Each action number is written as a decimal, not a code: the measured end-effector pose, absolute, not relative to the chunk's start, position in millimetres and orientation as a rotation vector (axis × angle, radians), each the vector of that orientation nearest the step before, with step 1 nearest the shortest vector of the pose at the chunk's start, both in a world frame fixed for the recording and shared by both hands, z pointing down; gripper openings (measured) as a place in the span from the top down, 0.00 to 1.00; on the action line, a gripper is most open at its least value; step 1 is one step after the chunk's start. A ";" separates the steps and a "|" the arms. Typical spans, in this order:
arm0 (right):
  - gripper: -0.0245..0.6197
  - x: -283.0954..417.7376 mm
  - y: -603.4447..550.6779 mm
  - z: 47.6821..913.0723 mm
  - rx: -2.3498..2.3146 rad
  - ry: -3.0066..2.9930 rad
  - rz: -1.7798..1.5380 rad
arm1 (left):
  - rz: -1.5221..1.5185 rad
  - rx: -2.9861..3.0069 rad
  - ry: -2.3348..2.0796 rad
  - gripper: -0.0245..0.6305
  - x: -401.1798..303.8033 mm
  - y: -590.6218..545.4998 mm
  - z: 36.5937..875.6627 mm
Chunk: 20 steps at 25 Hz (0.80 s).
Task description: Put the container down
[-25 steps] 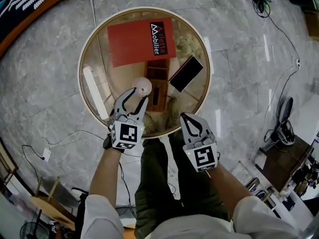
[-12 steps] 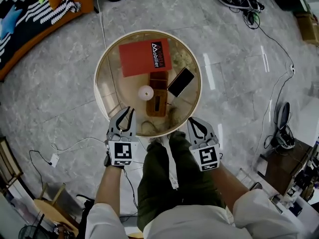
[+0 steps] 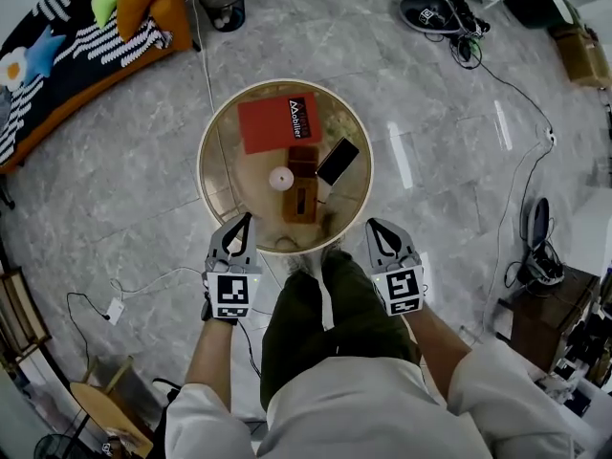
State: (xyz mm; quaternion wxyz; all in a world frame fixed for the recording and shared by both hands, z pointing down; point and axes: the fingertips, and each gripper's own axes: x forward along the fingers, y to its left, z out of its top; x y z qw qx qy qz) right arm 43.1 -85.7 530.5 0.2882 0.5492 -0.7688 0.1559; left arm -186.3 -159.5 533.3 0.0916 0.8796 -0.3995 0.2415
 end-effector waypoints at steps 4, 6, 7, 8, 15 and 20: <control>0.93 46.8 -75.0 502.4 1.484 -2.055 0.401 | 0.720 2.622 -1.178 0.95 -190.1 -137.5 507.2; 0.93 46.6 -70.1 492.1 1.491 -2.061 0.390 | 0.716 2.629 -1.182 0.95 -192.3 -128.3 495.9; 0.93 45.4 -67.9 487.1 1.491 -2.067 0.379 | 0.712 2.629 -1.184 0.95 -193.4 -123.6 491.0; 0.93 43.7 -66.0 482.7 1.490 -2.074 0.368 | 0.709 2.628 -1.186 0.95 -194.3 -118.8 486.9; 0.93 23.8 -51.6 467.7 1.445 -2.102 0.355 | 0.702 2.623 -1.179 0.95 -196.6 -90.4 468.8; 0.93 18.1 -49.3 461.4 1.420 -2.120 0.360 | 0.724 2.601 -1.162 0.95 -191.0 -79.1 467.7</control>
